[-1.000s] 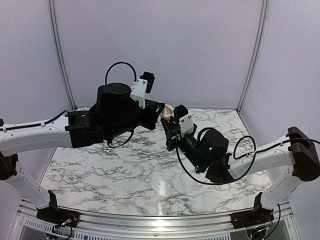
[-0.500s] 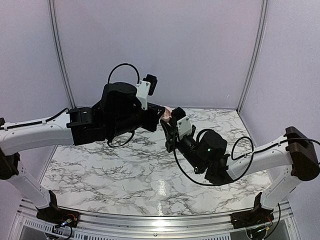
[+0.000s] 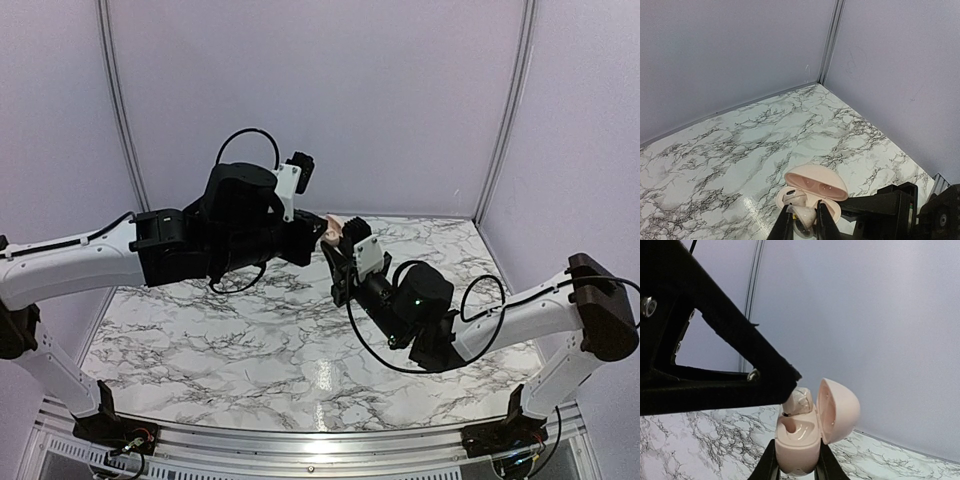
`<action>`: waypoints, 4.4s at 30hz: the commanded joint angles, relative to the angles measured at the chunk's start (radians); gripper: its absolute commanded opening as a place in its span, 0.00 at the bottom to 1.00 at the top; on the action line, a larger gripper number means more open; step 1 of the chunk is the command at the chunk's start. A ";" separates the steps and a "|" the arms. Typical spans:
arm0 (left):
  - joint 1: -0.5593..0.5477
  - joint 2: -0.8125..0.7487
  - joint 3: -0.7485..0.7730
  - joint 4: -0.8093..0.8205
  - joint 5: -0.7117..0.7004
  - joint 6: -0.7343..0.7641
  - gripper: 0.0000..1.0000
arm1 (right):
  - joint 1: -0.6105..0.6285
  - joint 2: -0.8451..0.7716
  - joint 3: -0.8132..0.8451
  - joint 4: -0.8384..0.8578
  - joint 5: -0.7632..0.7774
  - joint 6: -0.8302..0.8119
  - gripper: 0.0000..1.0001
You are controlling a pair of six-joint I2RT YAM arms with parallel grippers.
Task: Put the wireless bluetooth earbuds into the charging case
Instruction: Insert the right earbud into the right side groove of the charging case, then adjust the right earbud in the right side groove of the charging case.
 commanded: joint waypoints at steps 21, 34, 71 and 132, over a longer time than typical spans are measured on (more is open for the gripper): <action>-0.003 0.067 0.101 -0.159 0.025 -0.031 0.09 | 0.010 0.010 0.001 0.063 0.020 -0.037 0.00; -0.003 0.064 0.091 -0.182 0.049 -0.044 0.09 | 0.009 0.007 0.001 0.065 0.021 -0.035 0.00; 0.000 0.136 0.203 -0.304 0.022 -0.089 0.38 | 0.013 -0.003 -0.039 0.128 -0.040 0.055 0.00; -0.169 -0.335 -0.214 -0.099 0.199 0.886 0.49 | -0.107 -0.285 -0.124 -0.271 -0.770 0.343 0.00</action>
